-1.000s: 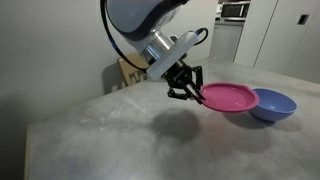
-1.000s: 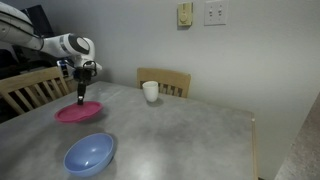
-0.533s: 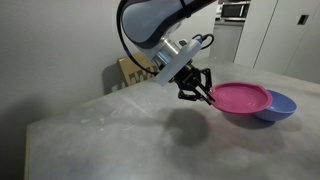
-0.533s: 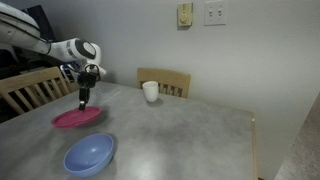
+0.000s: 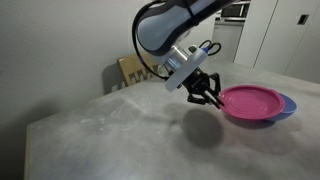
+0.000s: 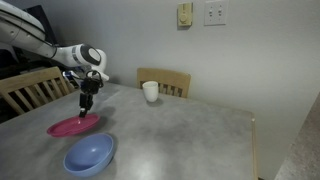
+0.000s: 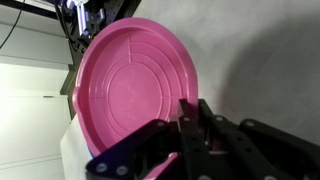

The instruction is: Place the pink lid on the blue bowl

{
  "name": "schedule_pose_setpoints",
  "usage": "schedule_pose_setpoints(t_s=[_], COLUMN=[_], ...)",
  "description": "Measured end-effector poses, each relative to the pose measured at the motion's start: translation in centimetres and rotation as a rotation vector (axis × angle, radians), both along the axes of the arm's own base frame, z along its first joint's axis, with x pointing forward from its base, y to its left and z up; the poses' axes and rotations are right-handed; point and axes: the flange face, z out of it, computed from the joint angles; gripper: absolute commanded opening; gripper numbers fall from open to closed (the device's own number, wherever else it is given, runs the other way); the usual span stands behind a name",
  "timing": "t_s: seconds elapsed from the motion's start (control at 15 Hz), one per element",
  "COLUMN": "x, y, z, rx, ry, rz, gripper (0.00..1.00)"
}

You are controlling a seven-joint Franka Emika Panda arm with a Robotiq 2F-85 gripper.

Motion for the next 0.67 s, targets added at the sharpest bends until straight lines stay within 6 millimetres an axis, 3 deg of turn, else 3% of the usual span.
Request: schedule_pose_setpoints(t_s=[0.4, 0.67], x=[-0.6, -1.5], y=[-2.4, -5.0], z=[-0.1, 1.1], rx=[0.053, 0.085], ry=[-0.124, -0.198], rz=[0.033, 0.114], gripper=[0.03, 0.03])
